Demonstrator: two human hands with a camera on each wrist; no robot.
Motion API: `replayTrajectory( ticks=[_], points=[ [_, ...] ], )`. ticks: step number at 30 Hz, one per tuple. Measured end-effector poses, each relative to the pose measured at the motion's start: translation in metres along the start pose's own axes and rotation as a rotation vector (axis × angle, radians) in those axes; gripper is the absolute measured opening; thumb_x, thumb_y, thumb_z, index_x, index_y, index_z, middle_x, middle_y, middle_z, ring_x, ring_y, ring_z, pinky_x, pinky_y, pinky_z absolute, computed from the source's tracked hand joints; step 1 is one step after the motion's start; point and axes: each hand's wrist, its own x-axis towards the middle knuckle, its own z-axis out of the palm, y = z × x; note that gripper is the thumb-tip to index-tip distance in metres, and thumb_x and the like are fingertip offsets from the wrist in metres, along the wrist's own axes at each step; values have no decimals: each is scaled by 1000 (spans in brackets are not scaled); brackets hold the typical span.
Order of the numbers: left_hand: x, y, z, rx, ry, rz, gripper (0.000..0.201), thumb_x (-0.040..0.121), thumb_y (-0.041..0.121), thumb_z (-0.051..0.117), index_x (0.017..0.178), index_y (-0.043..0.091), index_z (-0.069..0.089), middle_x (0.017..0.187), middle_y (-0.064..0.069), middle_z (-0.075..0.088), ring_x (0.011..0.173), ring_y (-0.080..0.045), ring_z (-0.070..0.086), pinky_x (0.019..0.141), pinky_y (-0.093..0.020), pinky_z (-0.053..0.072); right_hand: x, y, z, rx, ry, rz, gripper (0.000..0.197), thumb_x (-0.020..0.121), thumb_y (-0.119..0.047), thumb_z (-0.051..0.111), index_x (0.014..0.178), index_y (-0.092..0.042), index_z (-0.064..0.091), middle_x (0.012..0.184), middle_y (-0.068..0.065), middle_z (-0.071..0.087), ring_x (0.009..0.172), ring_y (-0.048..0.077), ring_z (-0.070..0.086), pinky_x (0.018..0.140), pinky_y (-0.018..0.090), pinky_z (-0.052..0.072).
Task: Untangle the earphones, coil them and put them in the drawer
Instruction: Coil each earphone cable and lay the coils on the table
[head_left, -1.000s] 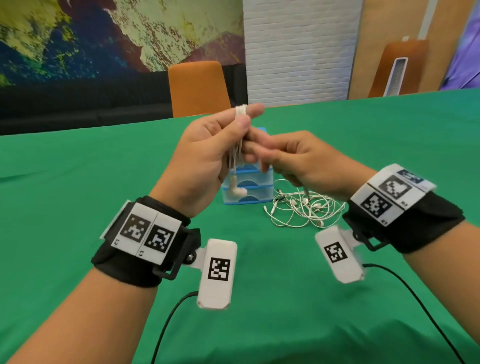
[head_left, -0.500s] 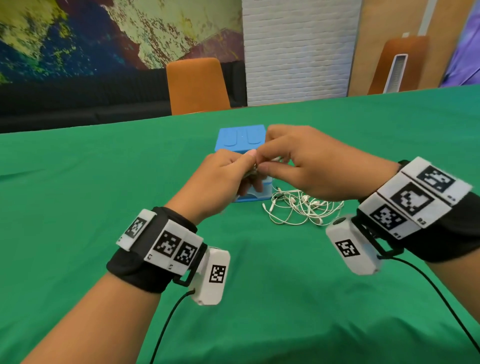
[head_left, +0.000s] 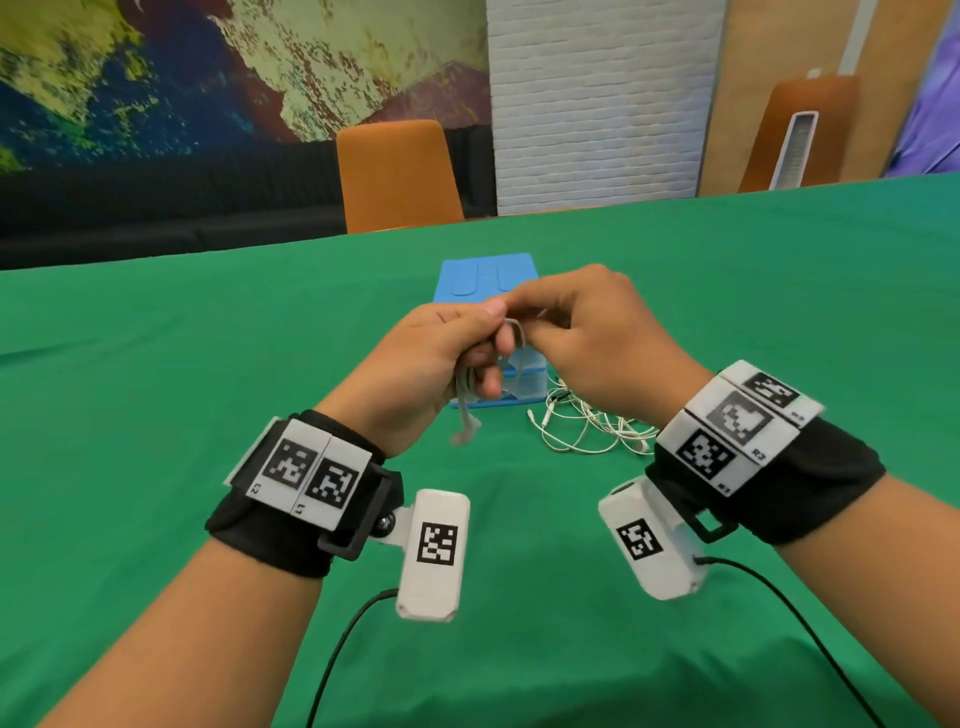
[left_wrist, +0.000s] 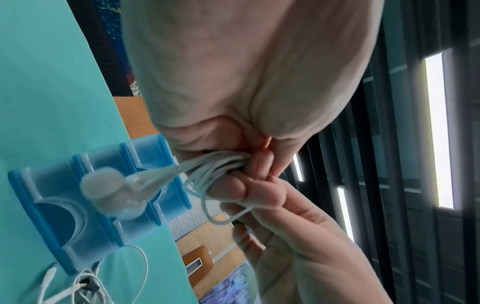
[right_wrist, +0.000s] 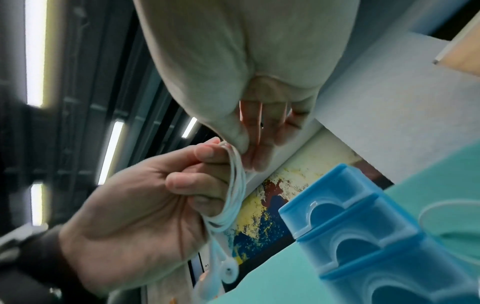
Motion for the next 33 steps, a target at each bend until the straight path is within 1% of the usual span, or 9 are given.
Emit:
replayTrajectory(
  ticks=[3,6,10,14,20,23,27,30,33],
  points=[
    [2,-3,-3,-56,45,33,36,106,21,44,80,3,61,59,0,37,49,-12,51,52,-17,44,-3,-2,1,428,-110,115,44,77,12,51,112,-6,73,99,17,76,95,23,72,94,37,56],
    [2,-4,-5,-103,51,46,35,105,19,46,83,-1,63,58,-2,41,50,-13,52,54,-18,48,-7,-3,5,537,-123,145,38,81,16,64,116,1,67,104,19,74,94,23,70,98,41,55],
    [0,-2,-4,-116,89,60,33,103,18,51,83,-5,64,55,-2,50,49,-12,57,57,-22,51,-8,-1,13,649,-111,183,25,84,14,68,108,9,63,97,15,72,87,19,67,90,34,58],
    [0,-1,-6,-109,204,109,28,98,17,60,84,-7,66,57,-4,61,53,-14,63,56,-21,53,-7,-3,15,705,-59,245,18,89,8,65,107,6,64,85,8,70,67,1,65,61,9,47],
    [-8,-1,-10,-44,238,100,14,92,7,69,103,6,61,79,-14,71,68,-19,69,66,-28,56,-6,4,14,674,-27,382,7,93,-7,66,99,-10,69,95,12,68,85,21,54,61,27,33],
    [-12,-1,-11,52,210,99,15,90,4,71,102,9,65,85,-12,73,79,-22,70,79,-42,56,-8,4,9,697,-49,445,6,93,-10,66,96,-14,70,93,6,68,84,16,58,64,28,35],
    [-14,0,-8,133,227,123,14,88,3,73,100,10,68,88,-9,73,78,-21,70,79,-54,56,-11,4,1,864,-126,515,12,93,-6,59,99,-12,67,90,7,67,73,13,60,60,26,36],
    [-14,0,-8,137,239,131,14,88,2,73,100,7,69,92,-18,72,78,-22,73,80,-53,58,-12,4,-3,916,-169,523,20,90,-13,58,108,-12,68,85,2,67,74,13,55,62,29,32],
    [-14,1,-8,134,253,143,14,88,0,72,101,4,70,99,-25,71,80,-25,74,82,-54,61,-9,5,-1,806,-139,487,16,85,-15,70,100,-17,68,77,-1,65,71,12,48,63,29,31]
  ],
)
